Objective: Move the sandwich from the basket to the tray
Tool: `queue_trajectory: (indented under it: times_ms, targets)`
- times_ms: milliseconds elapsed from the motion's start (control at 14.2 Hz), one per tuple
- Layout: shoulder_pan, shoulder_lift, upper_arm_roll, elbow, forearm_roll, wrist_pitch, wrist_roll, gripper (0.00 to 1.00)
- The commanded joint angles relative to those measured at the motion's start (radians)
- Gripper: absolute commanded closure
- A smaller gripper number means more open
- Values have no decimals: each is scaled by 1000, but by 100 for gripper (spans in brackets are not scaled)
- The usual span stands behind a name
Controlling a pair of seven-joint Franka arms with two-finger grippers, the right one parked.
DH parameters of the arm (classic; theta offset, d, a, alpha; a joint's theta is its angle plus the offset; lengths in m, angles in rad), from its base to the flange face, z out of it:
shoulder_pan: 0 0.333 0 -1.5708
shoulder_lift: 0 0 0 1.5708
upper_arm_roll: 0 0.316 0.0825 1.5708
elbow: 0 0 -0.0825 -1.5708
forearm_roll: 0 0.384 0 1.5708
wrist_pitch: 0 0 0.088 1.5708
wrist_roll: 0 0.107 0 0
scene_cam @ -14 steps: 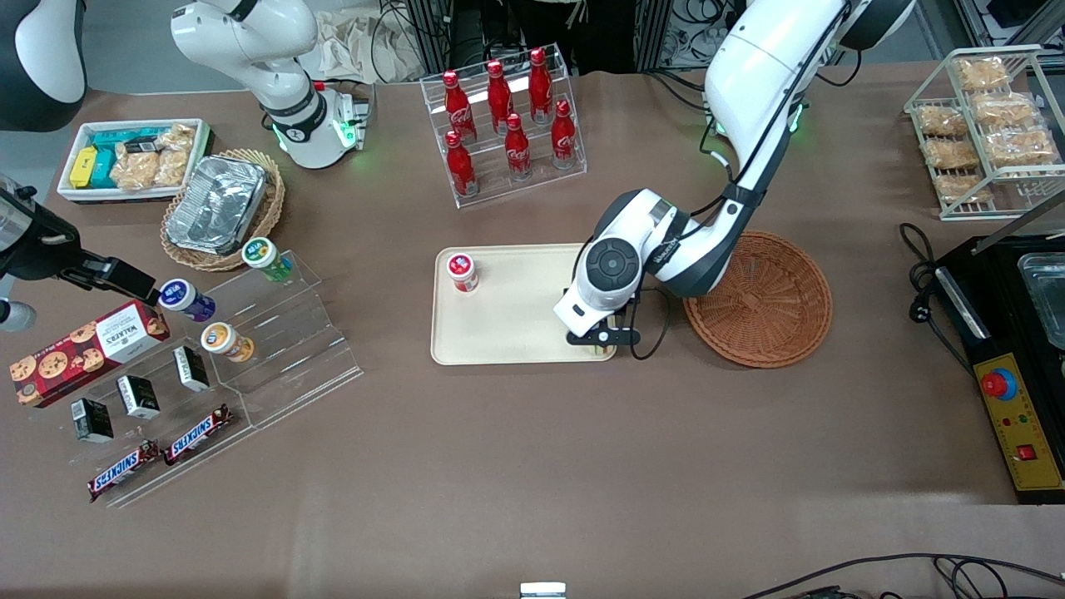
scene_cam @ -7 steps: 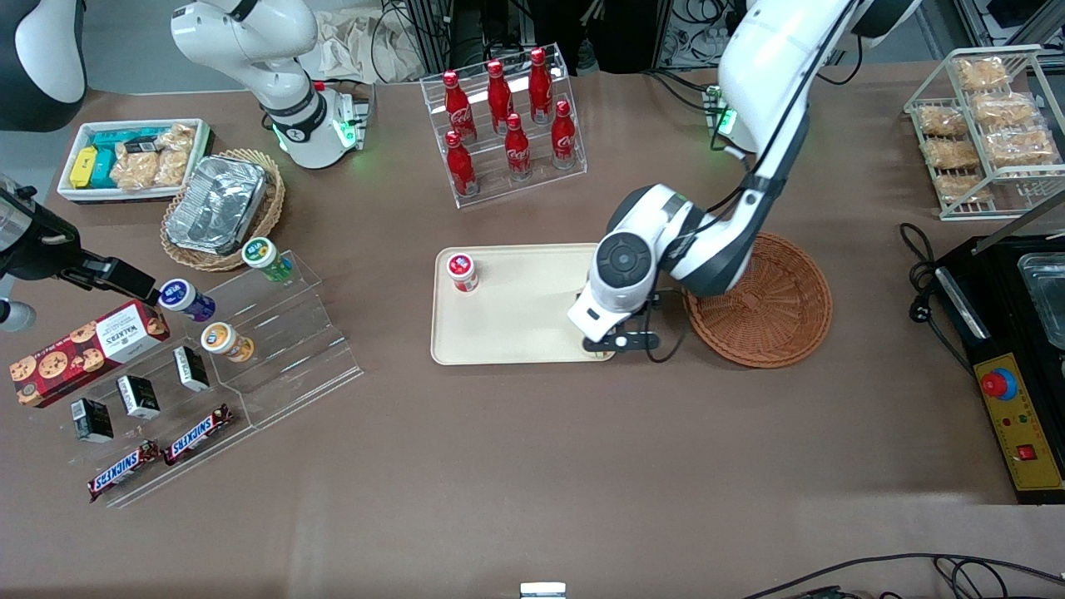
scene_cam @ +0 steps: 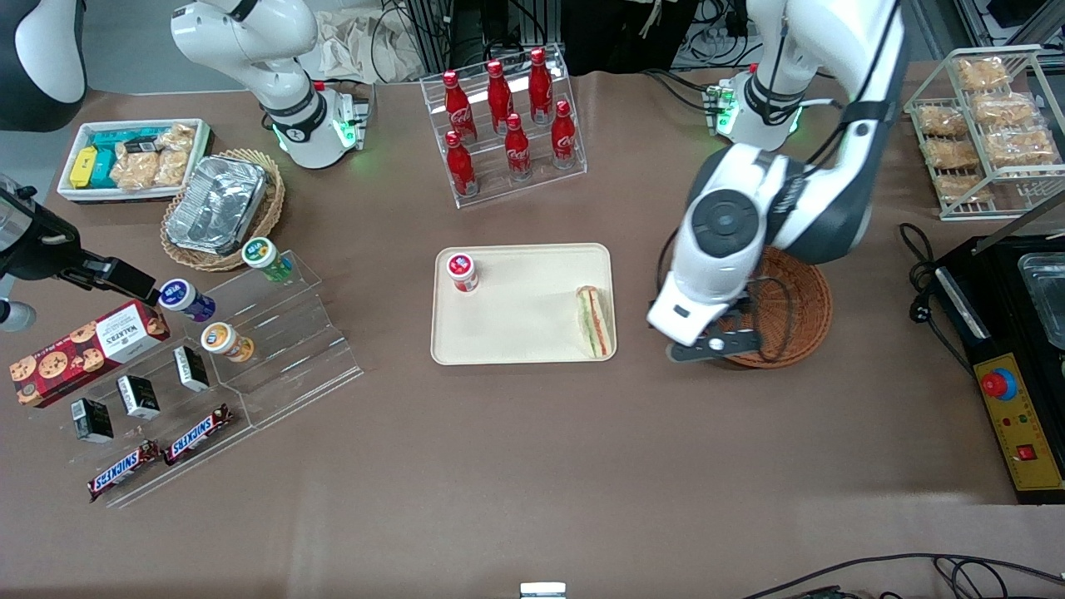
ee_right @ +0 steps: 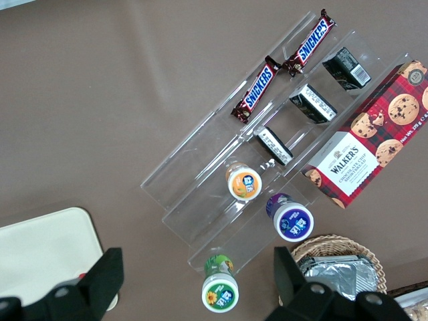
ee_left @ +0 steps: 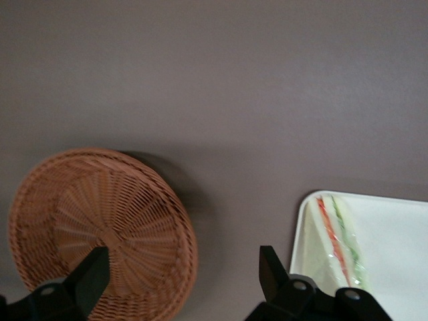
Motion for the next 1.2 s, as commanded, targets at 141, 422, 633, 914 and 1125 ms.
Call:
queue_trajectory:
  times_ms: [141,422,633,914,1125]
  targets:
    - [105,-129,45,-13,1,-99,238,1]
    - [213,-189,40,-15,-8,-175,390,1]
    - [265,-244,45,-12,-80,-224,548,1]
    - [287,-290,46,-1,-77,-296,634,1]
    - [305,-290,45,60,-79,-331,631,1]
